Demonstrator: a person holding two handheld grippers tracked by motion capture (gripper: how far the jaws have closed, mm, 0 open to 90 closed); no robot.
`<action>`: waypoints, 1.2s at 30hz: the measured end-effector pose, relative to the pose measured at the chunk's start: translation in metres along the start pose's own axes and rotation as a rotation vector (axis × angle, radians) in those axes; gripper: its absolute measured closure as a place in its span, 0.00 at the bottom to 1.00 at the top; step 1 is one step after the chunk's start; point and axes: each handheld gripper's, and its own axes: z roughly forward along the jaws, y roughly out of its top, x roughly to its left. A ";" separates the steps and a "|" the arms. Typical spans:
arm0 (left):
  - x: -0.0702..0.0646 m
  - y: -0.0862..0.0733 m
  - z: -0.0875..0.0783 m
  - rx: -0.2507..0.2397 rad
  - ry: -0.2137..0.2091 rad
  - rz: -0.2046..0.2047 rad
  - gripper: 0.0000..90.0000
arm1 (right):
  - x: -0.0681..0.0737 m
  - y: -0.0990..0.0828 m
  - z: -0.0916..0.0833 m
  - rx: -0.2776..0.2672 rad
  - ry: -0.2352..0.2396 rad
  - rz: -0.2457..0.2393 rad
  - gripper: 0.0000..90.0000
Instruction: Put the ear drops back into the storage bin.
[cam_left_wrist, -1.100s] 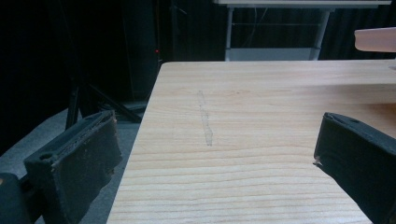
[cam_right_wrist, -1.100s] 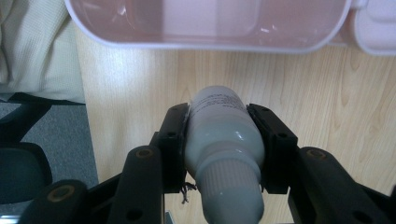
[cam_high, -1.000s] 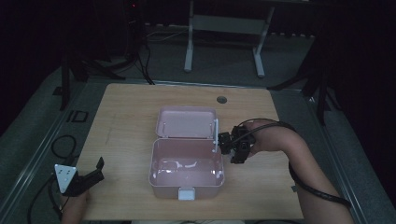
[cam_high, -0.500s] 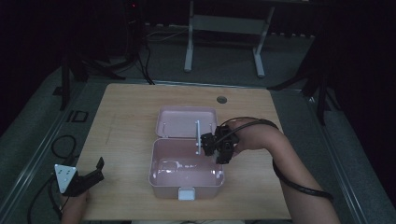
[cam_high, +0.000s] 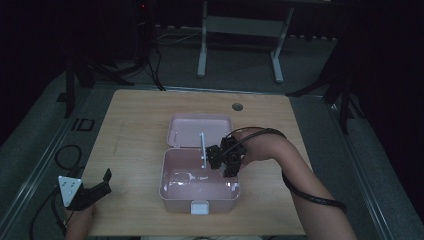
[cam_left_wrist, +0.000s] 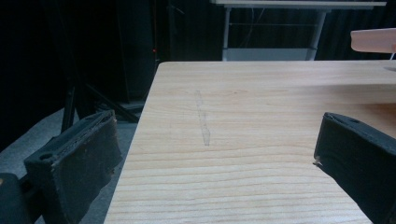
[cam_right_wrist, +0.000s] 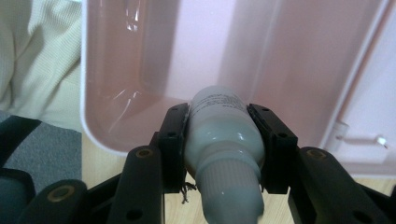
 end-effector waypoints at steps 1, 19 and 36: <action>0.000 0.000 0.000 0.000 0.000 0.001 0.00 | 0.000 0.000 0.003 0.000 0.000 -0.007 0.66; 0.000 0.000 0.000 0.001 -0.002 0.004 0.01 | -0.001 0.010 0.066 0.044 0.058 -0.073 0.66; -0.001 0.000 0.000 0.000 -0.005 0.006 0.01 | 0.000 0.021 0.103 0.101 0.106 -0.115 0.66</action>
